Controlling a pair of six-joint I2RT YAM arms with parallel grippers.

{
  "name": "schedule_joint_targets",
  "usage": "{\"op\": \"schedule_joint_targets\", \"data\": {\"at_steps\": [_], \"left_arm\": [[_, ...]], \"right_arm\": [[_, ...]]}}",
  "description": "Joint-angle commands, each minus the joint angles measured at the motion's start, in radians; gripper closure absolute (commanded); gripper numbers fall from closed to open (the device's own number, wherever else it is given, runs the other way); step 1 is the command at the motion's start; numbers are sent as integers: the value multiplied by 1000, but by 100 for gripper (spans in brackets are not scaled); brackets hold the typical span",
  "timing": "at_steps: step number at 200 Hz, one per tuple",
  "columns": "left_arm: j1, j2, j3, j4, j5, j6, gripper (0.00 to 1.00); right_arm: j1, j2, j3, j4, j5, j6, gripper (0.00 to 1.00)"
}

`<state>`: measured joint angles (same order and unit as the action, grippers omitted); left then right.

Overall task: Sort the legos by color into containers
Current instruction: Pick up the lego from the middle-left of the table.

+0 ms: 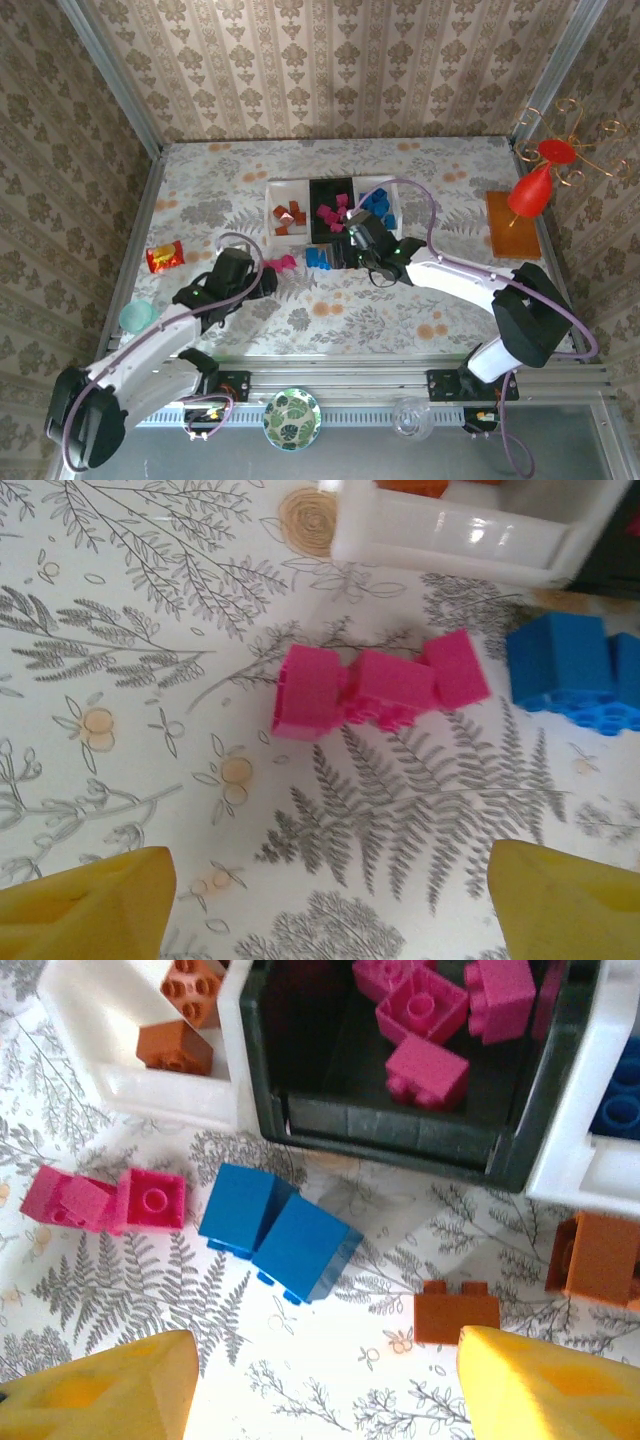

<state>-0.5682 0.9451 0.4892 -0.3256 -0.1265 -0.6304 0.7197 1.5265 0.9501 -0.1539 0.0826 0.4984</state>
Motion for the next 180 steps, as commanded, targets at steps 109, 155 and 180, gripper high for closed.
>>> {"op": "schedule_joint_targets", "data": {"at_steps": [109, 155, 180], "left_arm": [[175, 424, 51, 414, 147, 94, 40], [174, 460, -8, 461, 157, 74, 55], [174, 435, -37, 456, 159, 68, 66]], "right_arm": [[1, -128, -63, -9, 91, 9, 29], [1, -128, -63, -9, 95, 11, 29], [-1, -128, -66, -7, 100, 11, 29]]}}
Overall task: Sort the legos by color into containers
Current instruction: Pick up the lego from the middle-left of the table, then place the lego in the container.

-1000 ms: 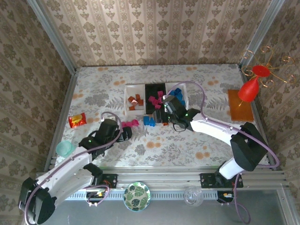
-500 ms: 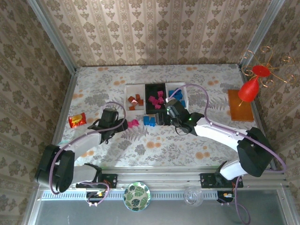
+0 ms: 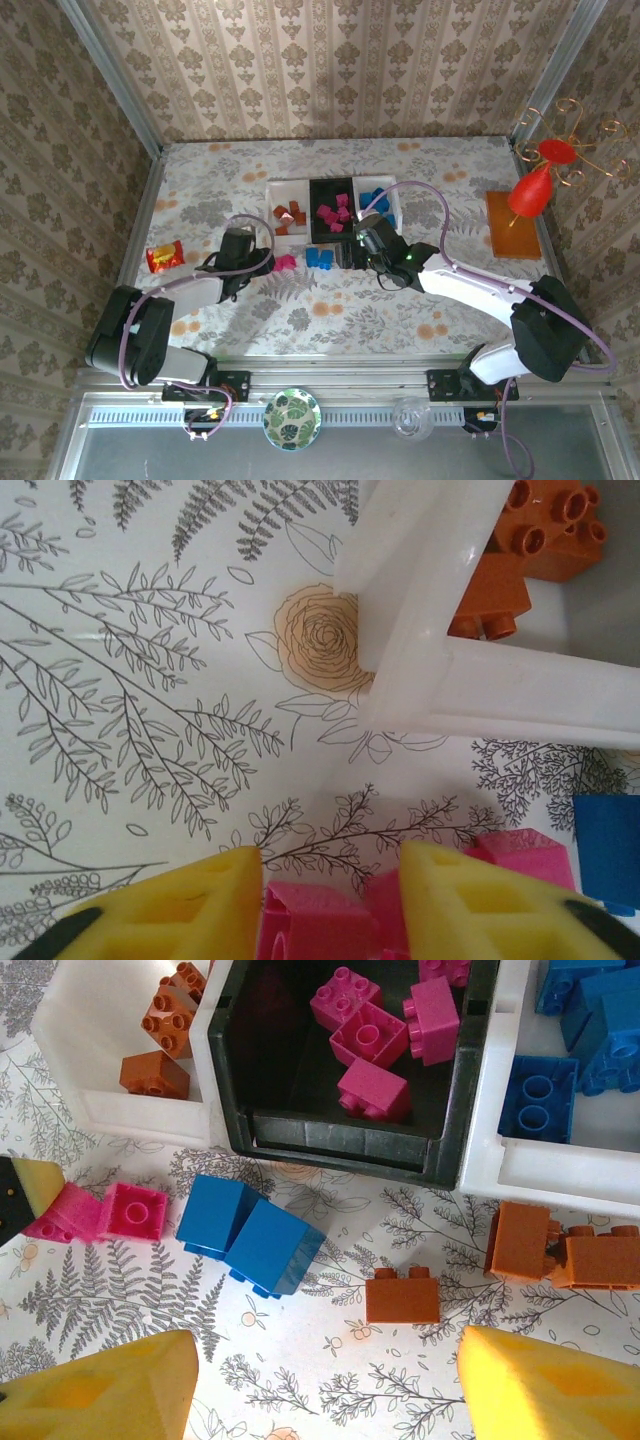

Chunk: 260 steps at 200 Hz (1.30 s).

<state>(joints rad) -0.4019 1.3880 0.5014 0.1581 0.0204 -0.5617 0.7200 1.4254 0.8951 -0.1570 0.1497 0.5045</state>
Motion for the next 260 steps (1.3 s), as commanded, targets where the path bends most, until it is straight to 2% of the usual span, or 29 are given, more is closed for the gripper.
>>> {"op": "schedule_joint_targets", "data": {"at_steps": [1, 11, 26, 55, 68, 85, 112, 131, 154, 183, 216, 237, 260], "left_arm": [[8, -10, -51, -29, 11, -2, 66], [7, -35, -62, -49, 1, -8, 66], [7, -76, -77, -96, -14, -15, 58], [4, -152, -123, -139, -7, -26, 59], [-6, -175, -134, -160, -7, -29, 54], [-14, -168, -131, -166, -22, -30, 47], [-12, -121, -96, -147, -39, -22, 47], [-12, -78, -61, -124, -47, -9, 52], [-12, -34, -34, -123, -46, 8, 67], [-49, -100, -23, -167, -53, 8, 77], [-226, -151, 128, -257, -73, -3, 79], [-297, -41, 304, -267, -53, 28, 78], [-310, 147, 494, -267, -22, 58, 79]], "right_arm": [[-1, -27, -12, -5, 33, 7, 29], [-1, -27, -13, -6, 36, 6, 29], [-2, -27, -17, -7, 39, 9, 29], [-9, -62, -25, -5, 40, 12, 28], [-10, -63, -24, -5, 40, 12, 28], [-10, -59, -21, -5, 37, 12, 28], [-11, -51, -17, -6, 32, 14, 28], [-10, -54, -17, -14, 34, 14, 28], [-12, -74, -22, -25, 40, 10, 28], [-23, -111, -51, -34, 60, 13, 28], [-56, -167, -123, -26, 74, 30, 28], [-74, -198, -160, -33, 74, 41, 28], [-82, -233, -188, -48, 76, 53, 27]]}}
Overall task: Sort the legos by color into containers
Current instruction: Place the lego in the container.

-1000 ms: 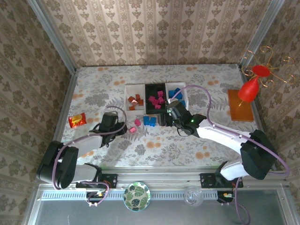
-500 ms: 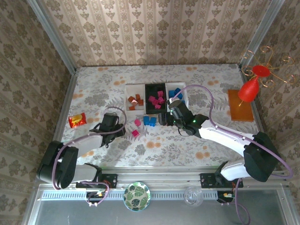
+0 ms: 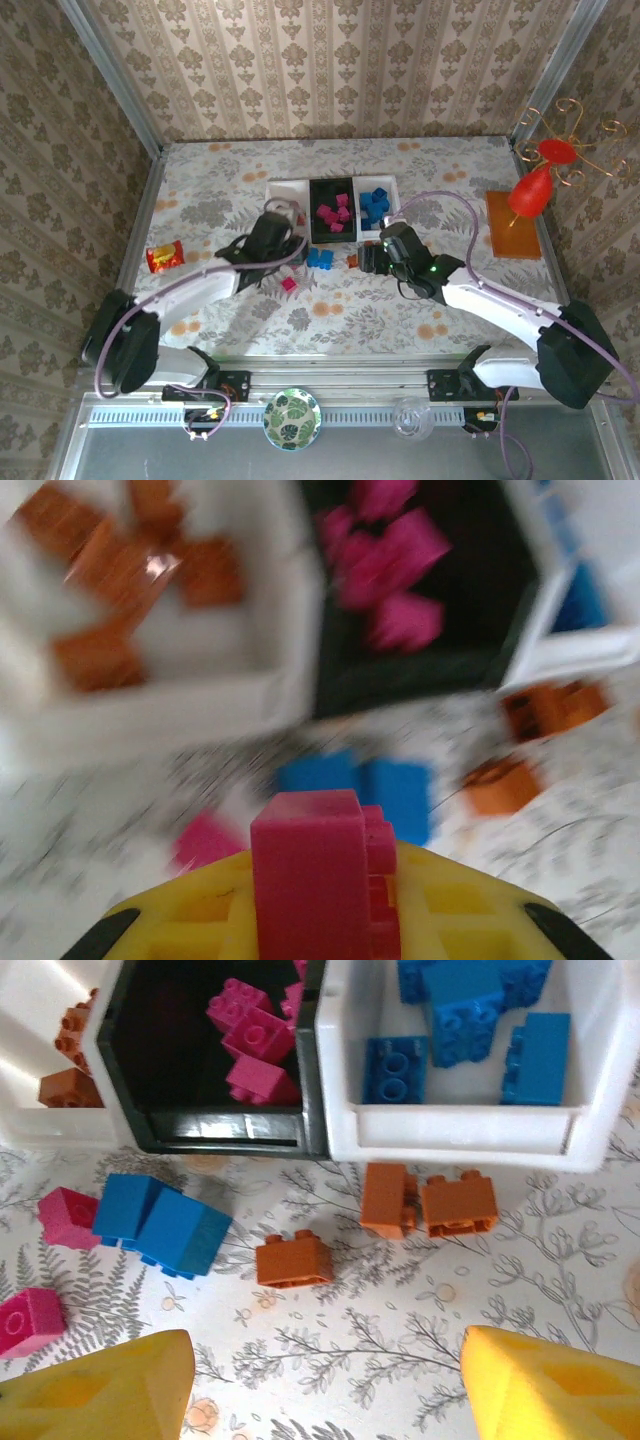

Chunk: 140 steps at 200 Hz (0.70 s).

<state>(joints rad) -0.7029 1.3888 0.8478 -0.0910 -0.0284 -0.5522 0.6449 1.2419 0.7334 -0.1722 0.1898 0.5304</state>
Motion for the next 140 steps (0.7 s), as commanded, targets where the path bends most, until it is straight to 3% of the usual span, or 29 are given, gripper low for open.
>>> {"op": "schedule_joint_targets", "data": {"at_steps": [1, 48, 67, 89, 140], "left_arm": [[-9, 154, 154, -18, 27, 50, 79], [18, 480, 523, -115, 27, 108, 79], [33, 520, 571, -127, 31, 99, 61], [20, 450, 516, -87, 27, 102, 42], [-17, 147, 162, -45, 3, 58, 30]], "right_arm": [[-7, -52, -28, -35, 36, 28, 27], [-10, -131, -54, -96, 52, 31, 27], [-10, -159, -57, -105, 51, 33, 27], [-11, -174, -58, -107, 48, 33, 27], [-10, -161, -74, -64, 31, 36, 27]]}}
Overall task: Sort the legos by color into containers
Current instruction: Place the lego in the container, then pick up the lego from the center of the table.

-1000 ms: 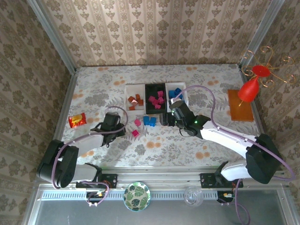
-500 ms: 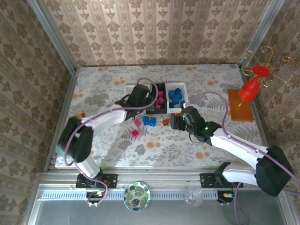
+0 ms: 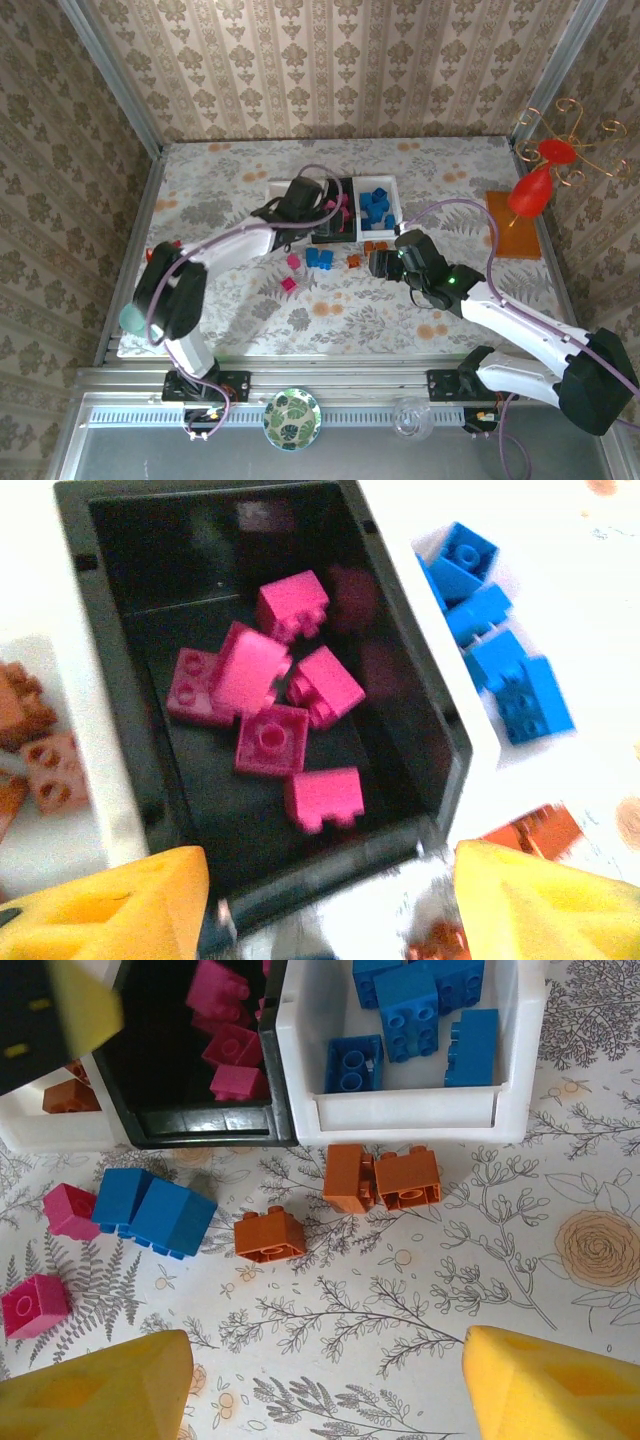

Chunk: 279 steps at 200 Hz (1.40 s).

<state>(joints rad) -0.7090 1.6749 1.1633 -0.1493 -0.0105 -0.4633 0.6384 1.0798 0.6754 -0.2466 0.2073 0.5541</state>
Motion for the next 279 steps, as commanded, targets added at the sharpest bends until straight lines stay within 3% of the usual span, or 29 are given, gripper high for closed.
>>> {"op": "schedule_joint_targets", "data": {"at_steps": [1, 29, 55, 84, 110, 129, 181, 227, 279], "left_arm": [[-12, -147, -164, 14, -17, -33, 30], [-18, -345, -404, 23, -30, -91, 26], [-36, -436, -526, -30, -39, -111, 22], [-47, -453, -614, -33, -57, -131, 17], [-44, -366, -617, 7, -55, -129, 16], [-35, -277, -604, 51, -57, -126, 21], [-21, -168, -582, 126, -36, -107, 45], [-34, -214, -580, 97, -30, -103, 63], [-71, -308, -407, -30, -31, -63, 68]], "right_arm": [[-3, 2, -17, 12, 14, 12, 27], [-3, 19, -37, 43, 6, 17, 27], [-3, 42, -44, 64, -2, 20, 27], [-3, 57, -39, 75, -5, 19, 27], [-3, 55, -34, 75, -2, 18, 27], [-4, 49, -31, 68, 4, 17, 27], [-5, 11, -36, 42, 18, 12, 27], [-12, 18, -36, 51, 18, 11, 27], [-14, 16, -46, 62, 20, 15, 27]]}}
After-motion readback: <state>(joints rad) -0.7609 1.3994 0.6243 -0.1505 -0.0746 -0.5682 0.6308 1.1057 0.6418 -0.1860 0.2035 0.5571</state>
